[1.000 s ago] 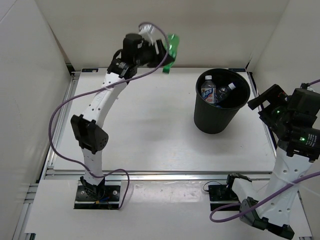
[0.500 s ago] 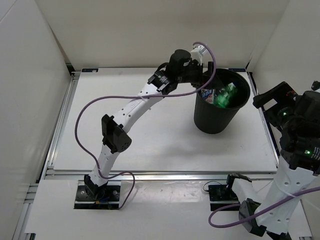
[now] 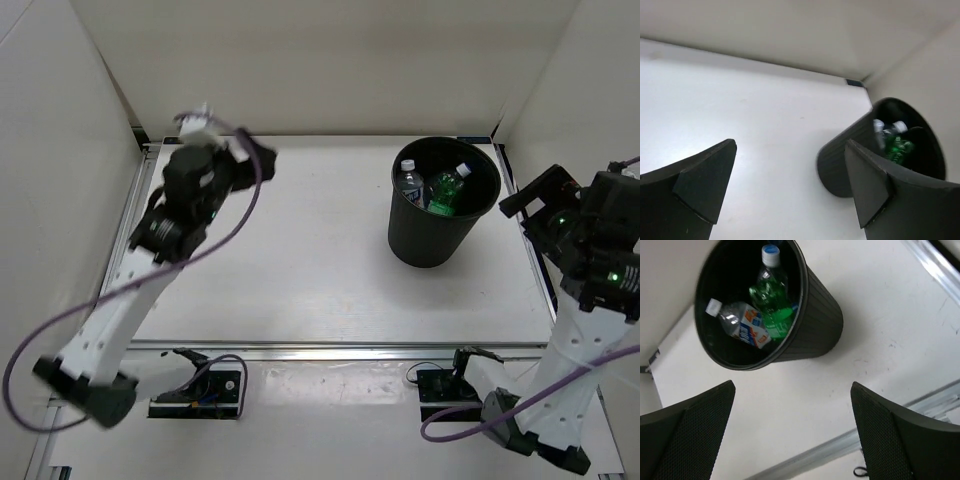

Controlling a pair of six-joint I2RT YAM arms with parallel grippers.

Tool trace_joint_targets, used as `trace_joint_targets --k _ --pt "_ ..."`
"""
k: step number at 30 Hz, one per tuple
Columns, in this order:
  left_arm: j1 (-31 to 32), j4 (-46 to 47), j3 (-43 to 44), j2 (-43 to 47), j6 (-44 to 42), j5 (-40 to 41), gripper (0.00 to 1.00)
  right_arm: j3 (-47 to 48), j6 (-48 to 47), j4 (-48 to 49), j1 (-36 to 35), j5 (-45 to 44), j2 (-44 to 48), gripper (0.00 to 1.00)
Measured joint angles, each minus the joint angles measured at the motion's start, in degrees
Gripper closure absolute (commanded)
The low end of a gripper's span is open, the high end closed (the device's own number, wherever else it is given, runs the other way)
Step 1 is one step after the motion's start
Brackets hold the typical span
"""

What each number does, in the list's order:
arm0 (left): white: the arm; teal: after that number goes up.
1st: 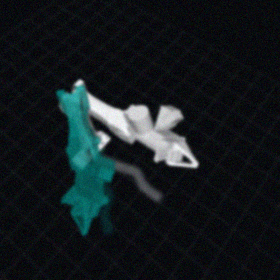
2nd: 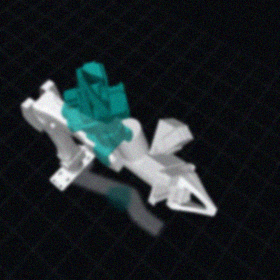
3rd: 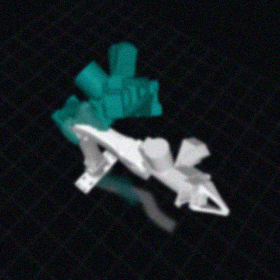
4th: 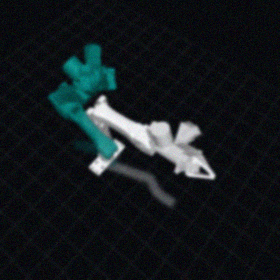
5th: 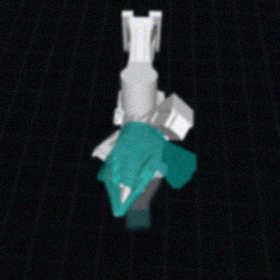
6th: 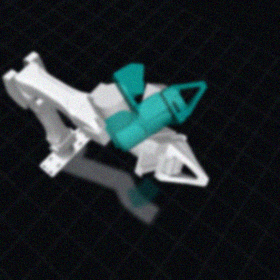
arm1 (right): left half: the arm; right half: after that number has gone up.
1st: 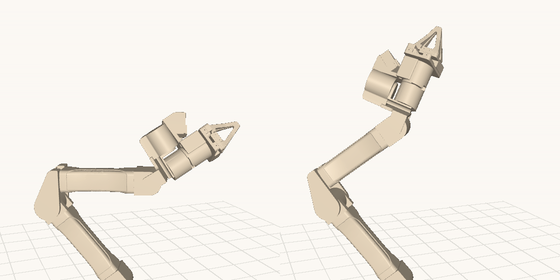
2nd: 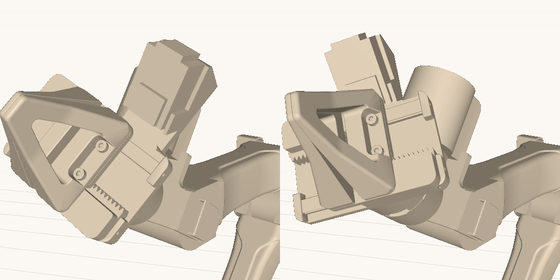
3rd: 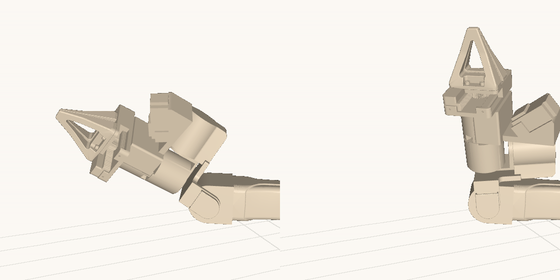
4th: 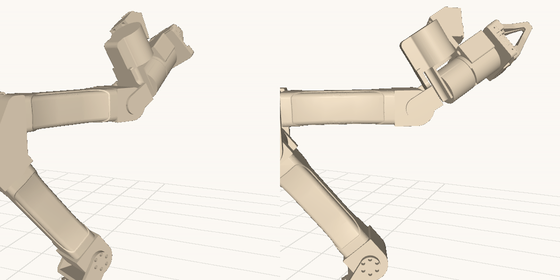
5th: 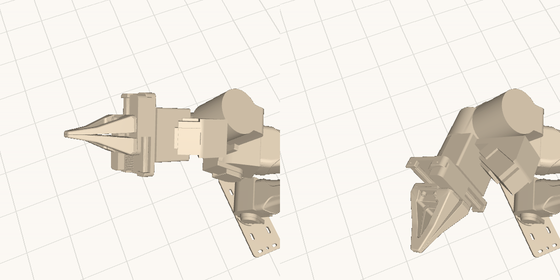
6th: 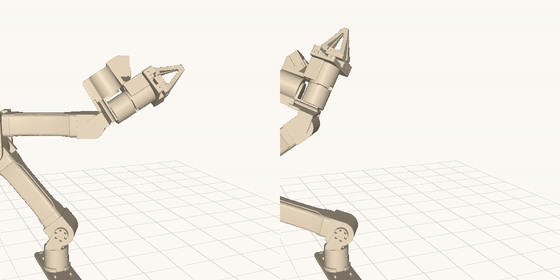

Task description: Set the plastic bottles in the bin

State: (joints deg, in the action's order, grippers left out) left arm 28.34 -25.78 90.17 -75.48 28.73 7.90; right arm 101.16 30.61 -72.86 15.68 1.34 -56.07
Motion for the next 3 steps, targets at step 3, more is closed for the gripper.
trace_joint_targets --k 3 --pt "0.3 0.2 -18.6 16.7 1.9 12.0 0.0 -1.2 0.0 -0.7 0.0 0.8 -2.3 0.0"
